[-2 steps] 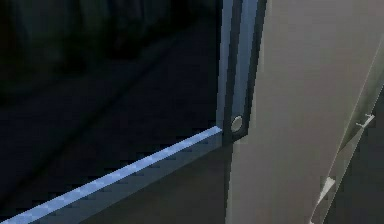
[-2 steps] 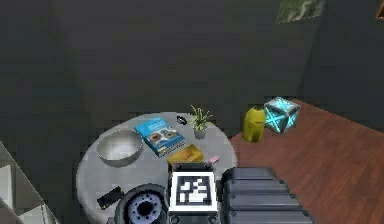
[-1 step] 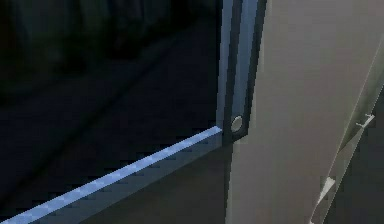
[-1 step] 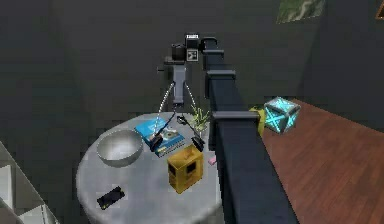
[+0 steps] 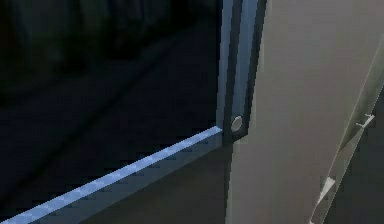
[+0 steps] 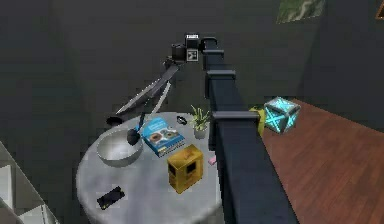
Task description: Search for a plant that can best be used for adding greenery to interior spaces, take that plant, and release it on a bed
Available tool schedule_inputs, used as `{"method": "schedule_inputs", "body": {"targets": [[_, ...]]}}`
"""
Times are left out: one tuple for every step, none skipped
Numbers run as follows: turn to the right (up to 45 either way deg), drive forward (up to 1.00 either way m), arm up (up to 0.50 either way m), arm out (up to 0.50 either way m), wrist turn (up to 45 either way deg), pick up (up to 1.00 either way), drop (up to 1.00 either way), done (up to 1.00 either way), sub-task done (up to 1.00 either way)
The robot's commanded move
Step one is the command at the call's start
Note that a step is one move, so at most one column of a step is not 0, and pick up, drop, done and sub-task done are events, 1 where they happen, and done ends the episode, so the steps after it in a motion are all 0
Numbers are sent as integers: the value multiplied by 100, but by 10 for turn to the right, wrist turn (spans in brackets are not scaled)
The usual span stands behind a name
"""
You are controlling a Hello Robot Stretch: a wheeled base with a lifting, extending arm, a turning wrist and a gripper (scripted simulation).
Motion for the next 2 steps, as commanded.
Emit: {"method": "schedule_inputs", "body": {"targets": [[0, 0, 0, 0, 450, 0, 0, 0, 0], [0, 0, 0, 0, 450, 0, 0, 0, 0]]}}
